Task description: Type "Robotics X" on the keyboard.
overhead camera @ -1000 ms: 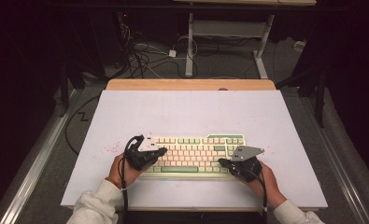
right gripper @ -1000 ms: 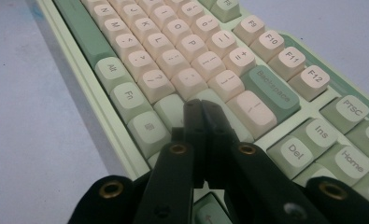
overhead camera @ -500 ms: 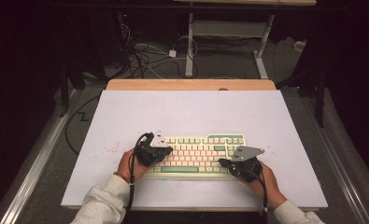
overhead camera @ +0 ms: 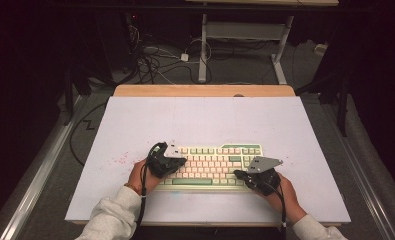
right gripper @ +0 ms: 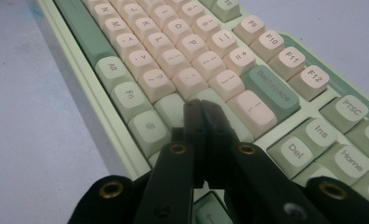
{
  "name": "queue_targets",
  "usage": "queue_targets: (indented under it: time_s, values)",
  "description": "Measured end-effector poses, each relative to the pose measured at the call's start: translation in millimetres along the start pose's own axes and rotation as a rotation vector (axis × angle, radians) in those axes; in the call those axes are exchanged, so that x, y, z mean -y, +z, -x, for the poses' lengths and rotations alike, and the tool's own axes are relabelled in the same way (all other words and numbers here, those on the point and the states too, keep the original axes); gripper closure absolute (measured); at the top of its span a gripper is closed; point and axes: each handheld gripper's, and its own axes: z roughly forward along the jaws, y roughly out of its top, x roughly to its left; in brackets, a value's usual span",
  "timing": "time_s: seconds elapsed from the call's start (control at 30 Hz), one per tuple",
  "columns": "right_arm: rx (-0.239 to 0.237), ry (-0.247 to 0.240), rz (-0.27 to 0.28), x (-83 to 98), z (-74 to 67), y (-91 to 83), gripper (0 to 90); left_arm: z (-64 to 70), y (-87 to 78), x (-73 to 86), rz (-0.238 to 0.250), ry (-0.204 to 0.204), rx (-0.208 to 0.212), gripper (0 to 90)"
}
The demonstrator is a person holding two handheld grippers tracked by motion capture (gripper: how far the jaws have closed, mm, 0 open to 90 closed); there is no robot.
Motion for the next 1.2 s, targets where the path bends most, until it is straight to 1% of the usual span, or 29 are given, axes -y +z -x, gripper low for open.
queue_targets:
  time_s: [0.07, 0.13, 0.17, 0.27, 0.33, 0.4, 0.53, 0.63, 0.67, 0.77, 0.8, 0.9, 1.1, 1.2]
  values:
    - [0.001, 0.001, 0.000, 0.0, -0.2, -0.1, 90.0, 0.7, -0.9, -0.1, 0.003, 0.003, -0.007, 87.7]
    - [0.000, 0.001, 0.000, 0.0, -0.2, -0.2, 90.0, 2.3, -4.6, -1.3, 0.022, 0.012, -0.013, 87.7]
    - [0.003, 0.012, 0.001, -0.2, -1.1, -0.2, 90.0, 3.2, -6.7, -2.1, 0.028, 0.016, -0.018, 87.7]
    - [0.001, -0.001, 0.000, -0.3, -1.0, -0.6, 90.0, 4.0, -12.0, -3.0, 0.053, 0.019, -0.031, 87.7]
    - [0.000, 0.009, 0.001, -0.1, -1.3, -0.6, 90.0, 3.0, -14.6, -2.3, 0.065, 0.016, -0.035, 87.7]
    - [0.001, 0.008, -0.002, 0.0, -1.4, -0.9, 90.0, 1.7, -17.1, -1.6, 0.074, 0.011, -0.033, 87.7]
    - [0.001, 0.004, -0.002, 0.0, -1.3, -0.9, 90.0, 1.2, -21.1, -0.6, 0.089, 0.014, -0.049, 87.7]
    - [-0.002, 0.002, 0.000, -0.4, -0.1, -1.4, 90.0, 1.0, -25.7, 0.9, 0.114, 0.015, -0.058, 87.6]
    - [-0.004, 0.010, 0.006, -0.5, 0.3, -1.8, 90.0, 1.1, -27.8, 1.7, 0.120, 0.017, -0.061, 87.6]
    - [-0.002, 0.014, 0.031, -2.5, 1.7, -8.0, 90.0, 0.5, -35.4, 5.0, 0.142, 0.026, -0.081, 87.6]
    - [0.000, 0.023, 0.046, -3.8, 2.1, -10.6, 90.0, -0.2, -38.2, 6.5, 0.151, 0.024, -0.087, 87.6]
    - [0.007, 0.023, 0.071, -6.5, 3.3, -17.5, 90.0, -1.4, -44.7, 11.2, 0.170, 0.020, -0.098, 87.6]
    - [0.019, 0.023, 0.097, -9.6, 5.5, -24.4, 90.0, -1.2, -52.5, 20.2, 0.175, 0.021, -0.121, 87.6]
    - [0.022, 0.022, 0.103, -11.3, 6.7, -26.9, 90.0, -0.9, -57.0, 26.2, 0.178, 0.015, -0.130, 87.6]
